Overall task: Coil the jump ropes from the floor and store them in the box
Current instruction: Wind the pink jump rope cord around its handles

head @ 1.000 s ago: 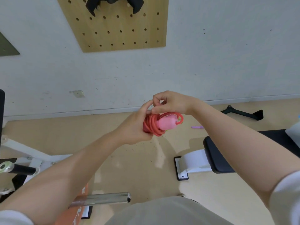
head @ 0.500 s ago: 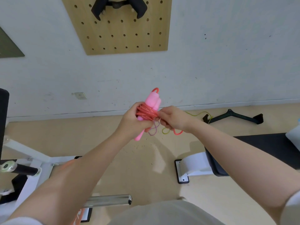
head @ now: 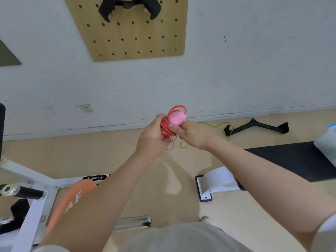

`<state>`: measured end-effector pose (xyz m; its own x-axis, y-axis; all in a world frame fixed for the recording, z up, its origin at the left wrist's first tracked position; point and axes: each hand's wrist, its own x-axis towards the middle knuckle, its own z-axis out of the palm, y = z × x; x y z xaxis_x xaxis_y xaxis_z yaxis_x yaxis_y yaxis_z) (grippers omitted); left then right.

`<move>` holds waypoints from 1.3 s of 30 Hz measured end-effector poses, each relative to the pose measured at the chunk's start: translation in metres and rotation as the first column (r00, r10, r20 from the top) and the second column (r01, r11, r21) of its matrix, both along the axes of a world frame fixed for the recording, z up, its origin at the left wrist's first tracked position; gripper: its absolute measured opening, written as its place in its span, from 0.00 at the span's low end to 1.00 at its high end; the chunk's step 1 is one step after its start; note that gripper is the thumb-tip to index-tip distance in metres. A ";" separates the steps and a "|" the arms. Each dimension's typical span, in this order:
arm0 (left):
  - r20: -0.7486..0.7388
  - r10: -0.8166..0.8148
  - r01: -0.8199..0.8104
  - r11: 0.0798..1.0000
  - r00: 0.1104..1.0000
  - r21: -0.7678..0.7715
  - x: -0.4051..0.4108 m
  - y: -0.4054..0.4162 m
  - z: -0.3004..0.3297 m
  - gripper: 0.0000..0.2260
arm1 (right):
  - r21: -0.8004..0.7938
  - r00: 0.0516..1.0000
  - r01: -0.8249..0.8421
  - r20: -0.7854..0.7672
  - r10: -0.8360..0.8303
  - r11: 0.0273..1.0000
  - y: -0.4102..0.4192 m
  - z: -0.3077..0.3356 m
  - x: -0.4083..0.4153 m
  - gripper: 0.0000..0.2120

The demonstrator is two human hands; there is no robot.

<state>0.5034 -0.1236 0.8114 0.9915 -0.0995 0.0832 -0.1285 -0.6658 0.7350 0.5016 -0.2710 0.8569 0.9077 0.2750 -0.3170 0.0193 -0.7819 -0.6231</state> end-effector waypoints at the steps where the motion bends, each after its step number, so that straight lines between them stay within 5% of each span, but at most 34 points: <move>1: 0.004 -0.008 0.008 1.000 1.000 0.005 0.000 0.001 -0.001 0.20 | 0.002 1.000 0.022 0.023 -0.022 1.000 0.003 -0.004 -0.001 0.24; 9: -0.095 -0.086 0.090 0.995 0.992 0.043 -0.007 0.005 -0.007 0.22 | 0.033 0.993 0.116 -0.014 -0.115 0.993 0.008 -0.018 -0.009 0.27; 14: -0.093 -0.151 0.163 0.976 0.984 0.142 -0.012 0.003 0.003 0.33 | 0.345 0.976 0.195 -0.159 -0.147 0.918 -0.006 -0.025 -0.009 0.21; 18: -0.398 -0.308 0.241 0.947 0.864 -0.212 -0.012 0.006 0.017 0.50 | 0.481 0.970 0.175 -0.235 -0.067 0.859 -0.021 -0.019 -0.006 0.18; 21: -0.476 -0.288 0.040 0.884 0.831 -0.465 -0.008 0.008 0.028 0.34 | 0.592 0.962 0.193 -0.272 -0.032 0.783 -0.027 -0.021 -0.007 0.17; 24: -0.474 -0.390 0.016 0.786 0.789 -0.618 -0.006 0.012 0.028 0.17 | 0.654 0.964 0.107 -0.252 0.082 0.749 -0.027 -0.022 -0.010 0.18; 28: -0.520 -0.523 -0.111 0.625 0.675 -0.772 -0.015 0.012 0.023 0.18 | 0.505 0.963 -0.099 -0.167 0.210 0.857 -0.021 -0.020 -0.015 0.20; 31: -0.479 -0.485 -0.061 0.653 0.732 -0.755 -0.017 0.013 0.022 0.20 | 0.370 0.966 -0.143 -0.147 0.211 0.918 -0.022 -0.018 -0.017 0.17; 35: -0.412 -0.524 0.062 0.671 0.746 -0.739 -0.017 0.021 0.025 0.24 | 0.398 0.940 -0.194 -0.185 0.285 0.897 -0.027 -0.009 -0.013 0.05; 39: -0.401 -0.551 0.087 0.660 0.732 -0.746 -0.018 0.029 0.029 0.17 | 0.360 0.931 -0.186 -0.233 0.281 0.914 -0.033 0.003 -0.009 0.12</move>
<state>0.4858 -0.0945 0.8399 0.7731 -0.5694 -0.2796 0.3445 0.0068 0.9387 0.4925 -0.3038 0.8604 0.6942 0.5989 -0.3993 -0.0325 -0.5281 -0.8486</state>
